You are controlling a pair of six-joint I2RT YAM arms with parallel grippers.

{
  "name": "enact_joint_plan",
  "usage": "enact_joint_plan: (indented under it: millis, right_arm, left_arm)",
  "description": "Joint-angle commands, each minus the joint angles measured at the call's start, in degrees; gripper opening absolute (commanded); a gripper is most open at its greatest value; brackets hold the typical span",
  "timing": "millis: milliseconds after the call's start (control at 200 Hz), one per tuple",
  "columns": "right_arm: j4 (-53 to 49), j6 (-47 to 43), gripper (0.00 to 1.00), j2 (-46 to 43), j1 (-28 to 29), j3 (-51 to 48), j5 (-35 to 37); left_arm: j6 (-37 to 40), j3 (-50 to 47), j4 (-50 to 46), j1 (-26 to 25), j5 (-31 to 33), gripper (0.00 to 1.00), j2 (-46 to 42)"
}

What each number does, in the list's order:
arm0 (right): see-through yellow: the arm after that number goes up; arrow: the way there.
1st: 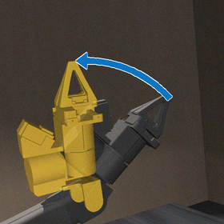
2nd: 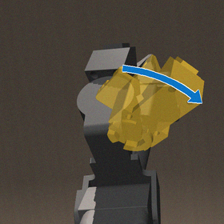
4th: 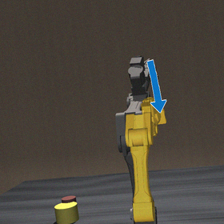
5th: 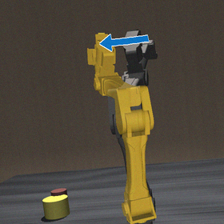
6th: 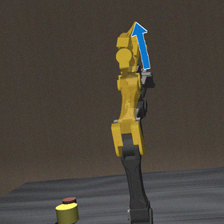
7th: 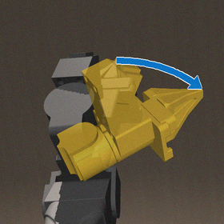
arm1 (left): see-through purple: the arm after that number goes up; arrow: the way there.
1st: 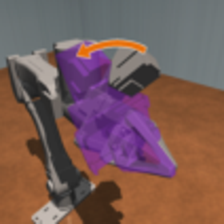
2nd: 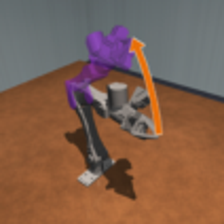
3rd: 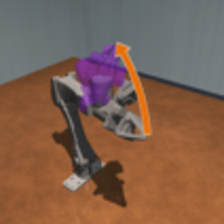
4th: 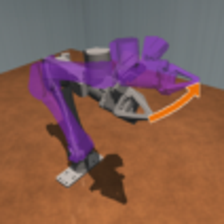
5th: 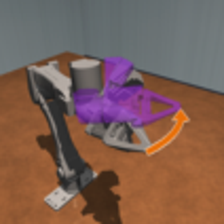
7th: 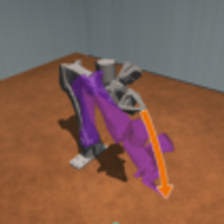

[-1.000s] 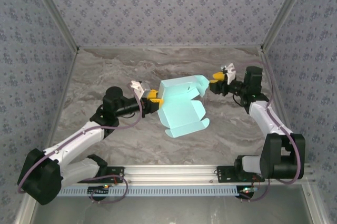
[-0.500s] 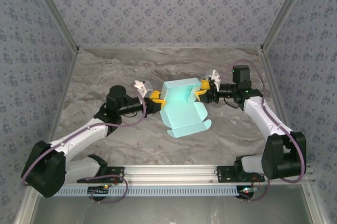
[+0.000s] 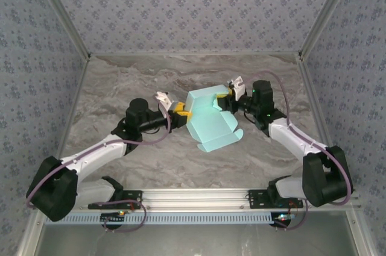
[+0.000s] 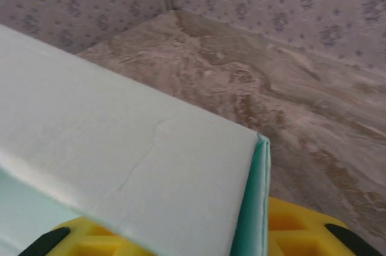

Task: Fold the paper box

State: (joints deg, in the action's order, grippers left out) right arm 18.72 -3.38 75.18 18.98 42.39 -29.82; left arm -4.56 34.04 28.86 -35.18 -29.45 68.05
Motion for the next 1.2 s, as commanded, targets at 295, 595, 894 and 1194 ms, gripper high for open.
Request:
enact_joint_plan:
  millis: [295,595,894,1194]
  right_arm:
    - [12.8,9.1,0.18,5.7,7.5,-2.9,39.4]
    - [12.8,15.8,0.19,7.9,13.0,-3.4,63.8]
    - [16.4,8.4,0.4,8.5,9.5,-3.3,39.5]
    - [8.9,1.2,0.59,1.5,0.6,-4.8,12.2]
  left_arm:
    - [-1.0,0.9,5.1,-4.0,6.0,0.3,0.4]
    - [-1.2,-0.9,6.6,-4.8,11.8,0.3,0.3]
    - [0.8,0.1,2.6,-4.9,15.1,0.3,0.3]
    - [3.0,0.6,-0.1,-4.6,18.1,0.3,-1.1]
